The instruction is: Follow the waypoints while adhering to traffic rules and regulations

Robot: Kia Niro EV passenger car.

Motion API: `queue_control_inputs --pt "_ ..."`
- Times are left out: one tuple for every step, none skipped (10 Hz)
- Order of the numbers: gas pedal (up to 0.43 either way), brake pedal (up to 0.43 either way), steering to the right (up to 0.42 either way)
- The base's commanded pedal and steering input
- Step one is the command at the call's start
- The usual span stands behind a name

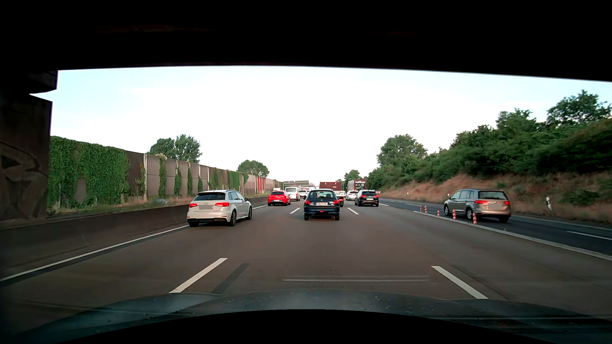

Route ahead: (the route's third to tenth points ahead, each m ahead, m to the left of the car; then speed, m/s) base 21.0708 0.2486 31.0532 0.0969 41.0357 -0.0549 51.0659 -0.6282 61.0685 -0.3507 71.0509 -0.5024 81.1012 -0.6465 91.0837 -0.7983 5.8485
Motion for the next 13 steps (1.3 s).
queue_control_inputs --pt "0.0 0.116 -0.004" --pt "0.0 0.116 -0.004" --pt "0.0 0.116 -0.004" --pt "0.0 0.104 -0.004" --pt "0.0 0.098 -0.004" --pt "0.0 0.098 -0.004" --pt "0.0 0.091 -0.004" --pt "0.0 0.085 -0.004" --pt "0.0 0.073 -0.004" --pt "0.0 0.061 -0.004" --pt "0.0 0.049 -0.004" --pt "0.0 0.03 -0.004" --pt "0.0 0.018 -0.004"
